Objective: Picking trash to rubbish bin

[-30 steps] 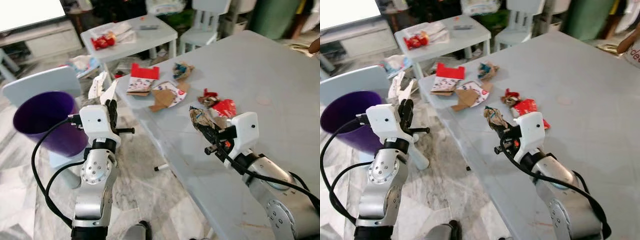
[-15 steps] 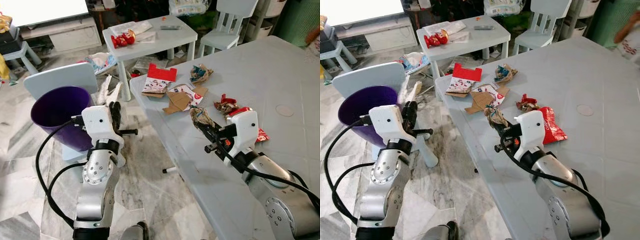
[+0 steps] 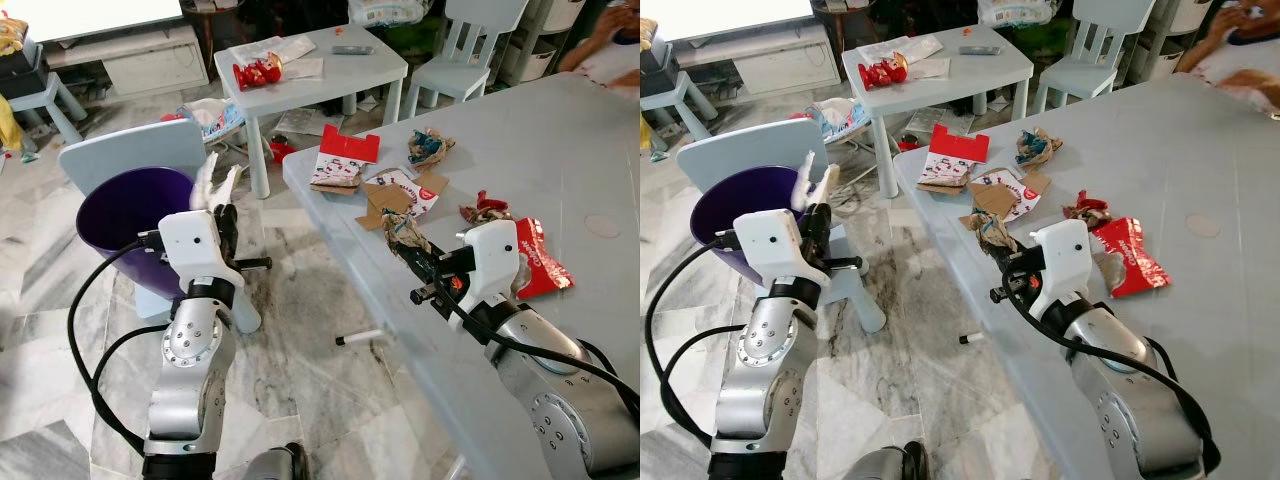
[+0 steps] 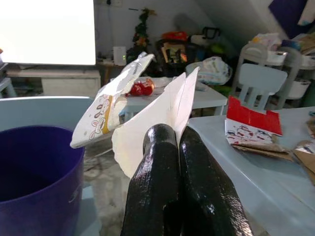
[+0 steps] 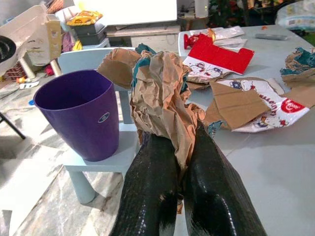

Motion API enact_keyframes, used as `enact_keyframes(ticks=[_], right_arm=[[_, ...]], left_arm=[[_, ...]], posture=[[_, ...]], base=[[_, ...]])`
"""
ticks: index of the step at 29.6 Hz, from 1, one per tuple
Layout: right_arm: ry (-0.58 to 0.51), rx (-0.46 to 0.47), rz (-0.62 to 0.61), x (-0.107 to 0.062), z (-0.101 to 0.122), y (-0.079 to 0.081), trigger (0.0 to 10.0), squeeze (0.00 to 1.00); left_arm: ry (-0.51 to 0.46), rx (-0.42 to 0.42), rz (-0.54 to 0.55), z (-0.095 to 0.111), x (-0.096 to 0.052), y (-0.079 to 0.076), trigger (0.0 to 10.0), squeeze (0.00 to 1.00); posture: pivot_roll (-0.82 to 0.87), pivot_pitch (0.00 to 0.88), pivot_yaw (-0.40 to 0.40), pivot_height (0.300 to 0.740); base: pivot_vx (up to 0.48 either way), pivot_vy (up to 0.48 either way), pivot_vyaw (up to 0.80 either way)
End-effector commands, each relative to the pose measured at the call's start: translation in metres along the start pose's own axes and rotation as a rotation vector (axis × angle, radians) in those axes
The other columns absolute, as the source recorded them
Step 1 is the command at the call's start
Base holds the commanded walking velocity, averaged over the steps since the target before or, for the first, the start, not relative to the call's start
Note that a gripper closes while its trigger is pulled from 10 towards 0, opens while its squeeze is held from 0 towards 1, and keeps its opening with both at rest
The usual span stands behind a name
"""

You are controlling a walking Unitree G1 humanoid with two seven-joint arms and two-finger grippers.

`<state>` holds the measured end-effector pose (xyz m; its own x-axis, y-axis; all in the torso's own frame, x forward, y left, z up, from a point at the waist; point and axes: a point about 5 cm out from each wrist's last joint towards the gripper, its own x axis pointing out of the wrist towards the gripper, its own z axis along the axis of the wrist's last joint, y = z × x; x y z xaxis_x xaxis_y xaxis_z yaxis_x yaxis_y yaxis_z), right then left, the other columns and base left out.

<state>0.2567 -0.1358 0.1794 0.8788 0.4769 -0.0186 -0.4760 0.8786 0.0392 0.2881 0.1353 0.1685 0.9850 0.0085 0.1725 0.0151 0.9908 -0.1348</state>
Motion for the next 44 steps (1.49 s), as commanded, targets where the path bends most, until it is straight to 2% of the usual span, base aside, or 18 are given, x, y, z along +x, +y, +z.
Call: enact_keyframes(ticks=[1, 22, 26, 37, 40, 44], right_arm=[[-0.005, -0.002, 0.006, 0.0005, 0.0008, 0.0008, 0.0, 0.0], [-0.012, -0.009, 0.008, 0.0022, 0.0015, 0.0012, 0.0, 0.0], [-0.014, -0.016, 0.014, 0.0022, 0.0021, 0.0016, 0.0, 0.0], [-0.016, -0.023, 0.02, 0.0033, 0.002, 0.0027, 0.0, 0.0], [-0.018, -0.019, 0.019, 0.0022, 0.0007, 0.0036, 0.0, 0.0], [-0.026, 0.003, 0.016, 0.0095, 0.0014, 0.003, 0.0, 0.0]], left_arm=[[0.009, -0.003, -0.012, 0.0, 0.001, -0.0022, 0.0, 0.0], [0.017, -0.002, -0.016, -0.001, 0.0033, -0.003, 0.0, 0.0], [0.008, 0.009, -0.016, -0.0003, 0.0039, -0.0033, 0.0, 0.0], [0.014, 0.002, -0.026, -0.0023, 0.0047, -0.004, 0.0, 0.0], [0.015, -0.002, -0.029, -0.0036, 0.0034, -0.0045, 0.0, 0.0], [0.018, -0.024, -0.012, -0.0014, 0.0105, -0.0034, 0.0, 0.0]], posture=[[-0.01, 0.122, 0.004, 0.74], [-0.01, 0.119, 0.008, 0.74], [-0.01, 0.119, 0.008, 0.74], [-0.01, 0.102, 0.004, 0.74], [-0.01, 0.089, 0.005, 0.74], [0.02, 0.063, 0.007, 0.74]], base=[[0.0, 0.382, 0.0], [0.0, 0.404, 0.0], [0.0, 0.0, 0.25], [0.0, 0.0, 0.8], [0.0, 0.0, 0.0], [0.0, 0.0, 0.0]])
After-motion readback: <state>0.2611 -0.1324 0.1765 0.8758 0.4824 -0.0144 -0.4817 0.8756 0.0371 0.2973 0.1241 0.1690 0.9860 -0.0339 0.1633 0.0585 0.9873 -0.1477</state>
